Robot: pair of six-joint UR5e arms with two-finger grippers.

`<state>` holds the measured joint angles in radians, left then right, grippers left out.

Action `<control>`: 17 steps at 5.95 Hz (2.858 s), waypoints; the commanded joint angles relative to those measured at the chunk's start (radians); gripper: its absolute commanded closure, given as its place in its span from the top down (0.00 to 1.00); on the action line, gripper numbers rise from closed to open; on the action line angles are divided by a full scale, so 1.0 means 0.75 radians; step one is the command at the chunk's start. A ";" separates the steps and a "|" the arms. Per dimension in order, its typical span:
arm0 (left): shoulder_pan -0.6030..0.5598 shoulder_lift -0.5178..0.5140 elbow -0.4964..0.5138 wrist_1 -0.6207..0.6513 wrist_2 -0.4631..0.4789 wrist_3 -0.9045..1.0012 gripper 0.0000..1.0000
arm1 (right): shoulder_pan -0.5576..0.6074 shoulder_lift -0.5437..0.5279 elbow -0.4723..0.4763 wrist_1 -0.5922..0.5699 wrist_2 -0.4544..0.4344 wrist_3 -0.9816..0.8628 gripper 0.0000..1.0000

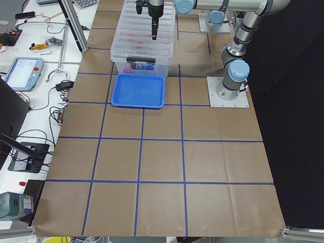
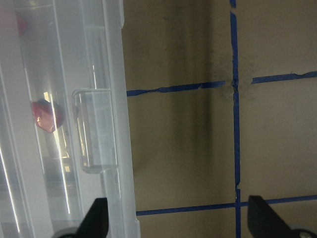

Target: Place red block in blue tray from box

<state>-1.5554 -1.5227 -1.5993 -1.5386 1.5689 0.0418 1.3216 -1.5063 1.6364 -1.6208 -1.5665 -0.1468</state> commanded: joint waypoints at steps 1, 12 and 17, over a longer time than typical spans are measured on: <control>0.000 -0.003 0.001 0.000 -0.002 -0.001 0.99 | 0.003 -0.002 0.100 -0.095 0.015 0.007 1.00; -0.006 -0.007 0.001 -0.014 0.002 0.016 0.99 | -0.017 0.045 0.266 -0.336 -0.026 -0.177 1.00; -0.010 -0.023 -0.021 -0.037 0.011 0.754 0.98 | -0.236 0.047 0.275 -0.357 -0.047 -0.356 1.00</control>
<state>-1.5630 -1.5411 -1.6102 -1.5590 1.5786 0.4754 1.1758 -1.4711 1.8422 -1.8881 -1.6013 -0.3848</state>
